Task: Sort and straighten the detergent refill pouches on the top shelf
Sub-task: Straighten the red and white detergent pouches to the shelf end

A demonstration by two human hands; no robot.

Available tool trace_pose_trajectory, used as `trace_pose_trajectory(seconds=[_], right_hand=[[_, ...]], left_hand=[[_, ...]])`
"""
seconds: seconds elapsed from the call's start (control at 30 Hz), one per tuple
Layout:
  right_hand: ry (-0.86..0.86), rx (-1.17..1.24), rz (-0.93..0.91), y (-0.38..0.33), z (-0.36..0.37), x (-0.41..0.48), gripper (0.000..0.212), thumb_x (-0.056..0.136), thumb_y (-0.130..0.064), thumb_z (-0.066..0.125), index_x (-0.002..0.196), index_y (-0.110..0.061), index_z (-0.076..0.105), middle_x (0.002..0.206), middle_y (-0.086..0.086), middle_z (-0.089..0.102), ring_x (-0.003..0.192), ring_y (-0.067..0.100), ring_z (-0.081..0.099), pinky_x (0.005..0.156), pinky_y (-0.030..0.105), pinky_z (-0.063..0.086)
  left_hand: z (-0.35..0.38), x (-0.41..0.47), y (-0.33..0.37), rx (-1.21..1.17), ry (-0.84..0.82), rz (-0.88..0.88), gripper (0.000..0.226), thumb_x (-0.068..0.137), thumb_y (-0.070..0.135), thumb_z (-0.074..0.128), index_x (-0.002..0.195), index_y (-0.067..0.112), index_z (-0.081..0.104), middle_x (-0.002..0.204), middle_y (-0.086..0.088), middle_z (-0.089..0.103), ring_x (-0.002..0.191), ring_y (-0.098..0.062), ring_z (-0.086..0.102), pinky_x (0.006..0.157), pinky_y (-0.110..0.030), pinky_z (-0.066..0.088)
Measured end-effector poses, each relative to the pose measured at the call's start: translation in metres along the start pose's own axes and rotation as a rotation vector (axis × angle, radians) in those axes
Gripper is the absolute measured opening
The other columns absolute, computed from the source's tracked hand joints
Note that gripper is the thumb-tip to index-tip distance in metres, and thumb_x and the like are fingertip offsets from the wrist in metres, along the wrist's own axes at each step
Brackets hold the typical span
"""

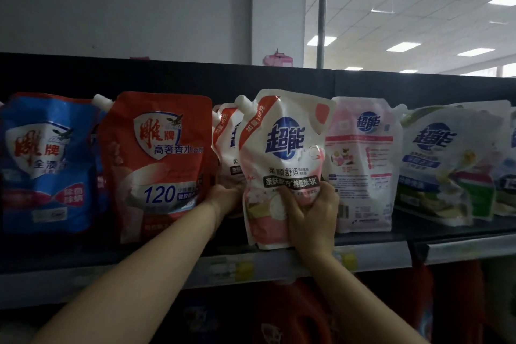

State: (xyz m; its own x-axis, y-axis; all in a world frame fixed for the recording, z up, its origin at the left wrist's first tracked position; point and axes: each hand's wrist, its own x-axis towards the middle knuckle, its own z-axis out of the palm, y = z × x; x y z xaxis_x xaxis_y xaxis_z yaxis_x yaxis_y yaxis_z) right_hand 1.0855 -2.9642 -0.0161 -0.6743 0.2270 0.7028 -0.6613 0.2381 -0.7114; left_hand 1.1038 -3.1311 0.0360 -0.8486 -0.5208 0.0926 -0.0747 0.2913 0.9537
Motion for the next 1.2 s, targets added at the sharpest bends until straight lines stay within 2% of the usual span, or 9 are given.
trace_pose_trajectory(seconds=[0.1, 0.23, 0.4, 0.53, 0.67, 0.77, 0.83, 0.97, 1.2], right_hand=[[-0.014, 0.017, 0.024, -0.003, -0.001, 0.004, 0.079, 0.063, -0.070, 0.060, 0.116, -0.014, 0.049, 0.106, -0.001, 0.045, 0.098, 0.015, 0.045, 0.088, 0.031, 0.042], [-0.048, -0.038, 0.039, -0.010, 0.009, 0.007, 0.076, 0.068, -0.062, 0.070, 0.117, -0.010, 0.047, 0.106, 0.002, 0.043, 0.100, 0.020, 0.045, 0.091, 0.040, 0.044], [-0.156, -0.112, 0.031, -0.017, 0.025, 0.002, 0.072, 0.075, -0.058, 0.069, 0.119, -0.012, 0.036, 0.108, 0.001, 0.033, 0.108, 0.025, 0.042, 0.097, 0.044, 0.040], [-0.339, -0.197, -0.069, -0.012, 0.019, 0.004, 0.073, 0.079, -0.061, 0.060, 0.128, -0.012, 0.035, 0.122, 0.010, 0.041, 0.117, 0.029, 0.042, 0.100, 0.044, 0.039], [-0.439, -0.418, -0.239, -0.009, -0.003, 0.016, 0.094, 0.072, -0.072, 0.058, 0.138, -0.014, 0.025, 0.135, 0.007, 0.029, 0.126, 0.026, 0.029, 0.107, 0.041, 0.032], [-0.538, -0.589, -0.495, -0.009, -0.017, 0.020, 0.123, 0.067, -0.078, 0.054, 0.147, -0.023, -0.022, 0.155, 0.003, -0.023, 0.144, 0.021, -0.019, 0.118, 0.038, -0.005], [-0.708, -0.756, -0.628, -0.011, -0.021, 0.024, 0.118, 0.070, -0.078, 0.042, 0.136, -0.030, -0.043, 0.143, -0.003, -0.050, 0.135, 0.016, -0.042, 0.113, 0.037, -0.016], [-0.863, -0.889, -0.654, -0.013, -0.009, 0.035, 0.111, 0.085, -0.061, 0.051, 0.134, -0.030, -0.045, 0.140, -0.001, -0.053, 0.132, 0.020, -0.045, 0.112, 0.040, -0.014], [-0.854, -0.989, -0.505, -0.010, 0.035, 0.048, 0.125, 0.082, -0.053, 0.066, 0.128, -0.028, -0.047, 0.137, 0.007, -0.054, 0.122, 0.025, -0.051, 0.107, 0.044, -0.015]], left_hand=[[-0.009, -0.011, -0.011, -0.016, 0.016, 0.055, 0.046, 0.102, 0.030, 0.041, 0.130, -0.004, 0.051, 0.134, -0.021, 0.054, 0.122, -0.033, 0.052, 0.105, -0.036, 0.040], [-0.016, -0.037, -0.018, -0.029, 0.032, 0.368, 0.040, 0.098, 0.050, 0.040, 0.117, 0.017, 0.053, 0.122, -0.002, 0.057, 0.113, -0.019, 0.053, 0.103, -0.035, 0.039], [-0.018, -0.047, -0.038, 0.511, 0.298, 0.925, 0.112, 0.075, 0.051, 0.071, 0.151, 0.015, -0.003, 0.159, -0.001, -0.013, 0.146, -0.012, -0.009, 0.117, -0.033, 0.003], [-0.028, -0.044, -0.032, 1.027, 0.251, 1.158, 0.125, 0.072, 0.059, 0.068, 0.146, 0.030, -0.028, 0.154, 0.005, -0.035, 0.143, -0.017, -0.028, 0.112, -0.043, -0.012], [-0.027, -0.045, -0.016, 1.419, 0.140, 1.055, 0.114, 0.086, 0.056, 0.056, 0.137, 0.026, -0.042, 0.139, 0.003, -0.055, 0.128, -0.019, -0.051, 0.107, -0.039, -0.025], [-0.021, -0.043, -0.010, 1.485, 0.073, 0.973, 0.114, 0.087, 0.059, 0.052, 0.131, 0.020, -0.045, 0.134, 0.001, -0.056, 0.126, -0.019, -0.050, 0.113, -0.039, -0.018], [-0.022, -0.040, -0.009, 1.511, 0.047, 0.937, 0.118, 0.082, 0.066, 0.052, 0.134, 0.016, -0.042, 0.134, -0.002, -0.054, 0.128, -0.022, -0.046, 0.111, -0.036, -0.019], [-0.023, -0.030, -0.011, 1.595, 0.095, 0.886, 0.123, 0.079, 0.068, 0.053, 0.128, 0.012, -0.046, 0.131, -0.006, -0.056, 0.131, -0.029, -0.041, 0.112, -0.040, -0.014], [-0.005, -0.003, -0.019, 1.441, 0.224, 0.784, 0.082, 0.102, 0.019, 0.035, 0.132, 0.019, -0.042, 0.136, 0.000, -0.050, 0.134, -0.029, -0.037, 0.118, -0.038, 0.006]])
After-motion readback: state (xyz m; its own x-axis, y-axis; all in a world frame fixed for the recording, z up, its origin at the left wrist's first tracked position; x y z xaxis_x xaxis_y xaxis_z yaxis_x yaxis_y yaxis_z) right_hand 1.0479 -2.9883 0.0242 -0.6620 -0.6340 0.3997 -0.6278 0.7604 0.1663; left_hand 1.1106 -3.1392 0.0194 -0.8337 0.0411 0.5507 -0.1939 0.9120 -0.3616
